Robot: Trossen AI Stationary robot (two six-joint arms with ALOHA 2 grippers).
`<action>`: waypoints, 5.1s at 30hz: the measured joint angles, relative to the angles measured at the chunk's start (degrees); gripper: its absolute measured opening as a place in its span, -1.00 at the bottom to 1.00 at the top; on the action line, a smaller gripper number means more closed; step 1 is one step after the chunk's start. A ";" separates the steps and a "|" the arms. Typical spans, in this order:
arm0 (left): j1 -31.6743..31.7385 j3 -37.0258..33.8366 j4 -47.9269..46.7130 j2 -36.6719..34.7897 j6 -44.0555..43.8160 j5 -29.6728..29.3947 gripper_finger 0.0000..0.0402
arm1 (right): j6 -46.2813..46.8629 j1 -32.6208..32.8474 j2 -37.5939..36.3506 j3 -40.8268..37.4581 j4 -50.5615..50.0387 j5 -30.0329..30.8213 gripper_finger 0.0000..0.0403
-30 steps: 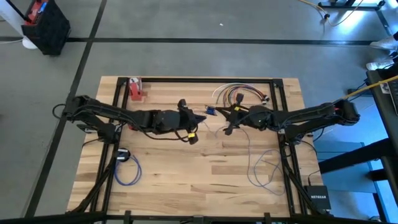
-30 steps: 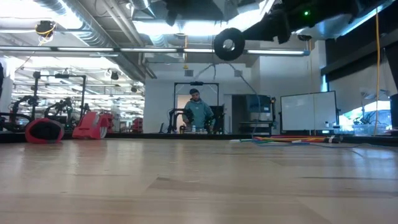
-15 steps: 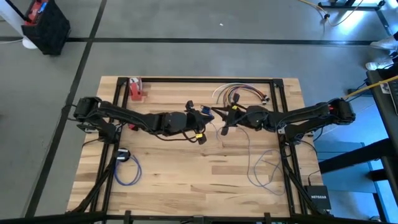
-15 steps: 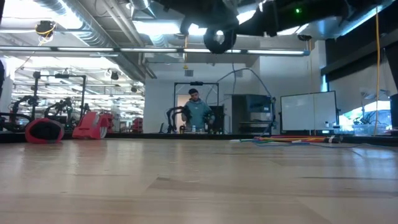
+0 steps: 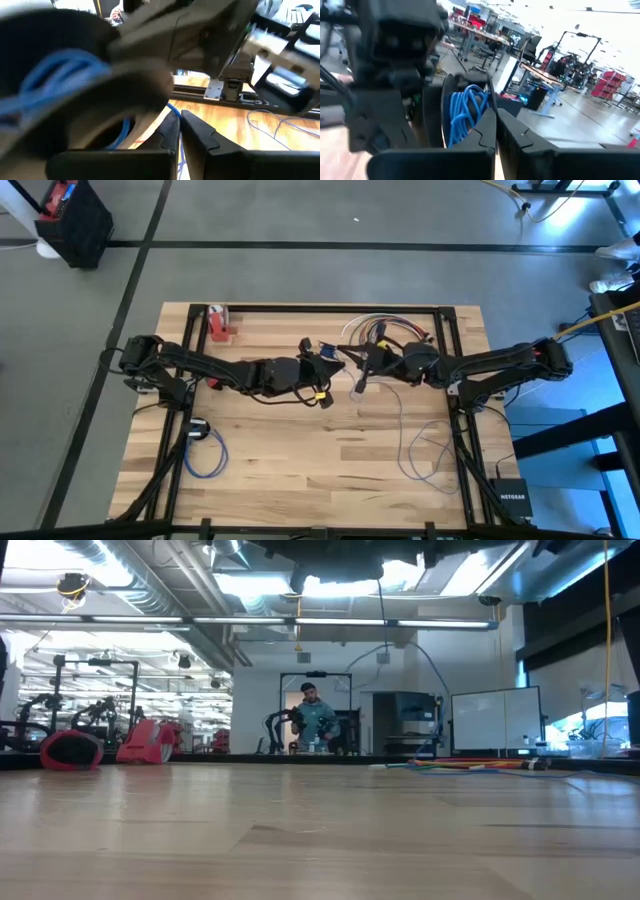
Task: Coil cords
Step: Coil the blue cable wire on the black spool
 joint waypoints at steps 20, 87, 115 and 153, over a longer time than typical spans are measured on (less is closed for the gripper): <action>1.25 -0.15 -5.22 0.94 -0.07 0.60 -0.96 | 0.24 0.04 -7.55 4.45 -1.89 -4.38 -0.96; -0.12 1.75 -46.34 -4.88 -16.59 0.23 -0.29 | -6.30 -0.02 -9.85 38.05 -44.60 -1.15 -0.96; -3.46 1.46 -8.88 -1.82 2.60 -5.80 -0.29 | 6.91 -7.89 -9.18 -22.95 37.29 -14.33 -0.96; 1.50 6.27 9.80 11.10 -4.43 14.72 -0.29 | 11.58 -7.85 -8.34 -23.33 37.86 -24.64 -0.96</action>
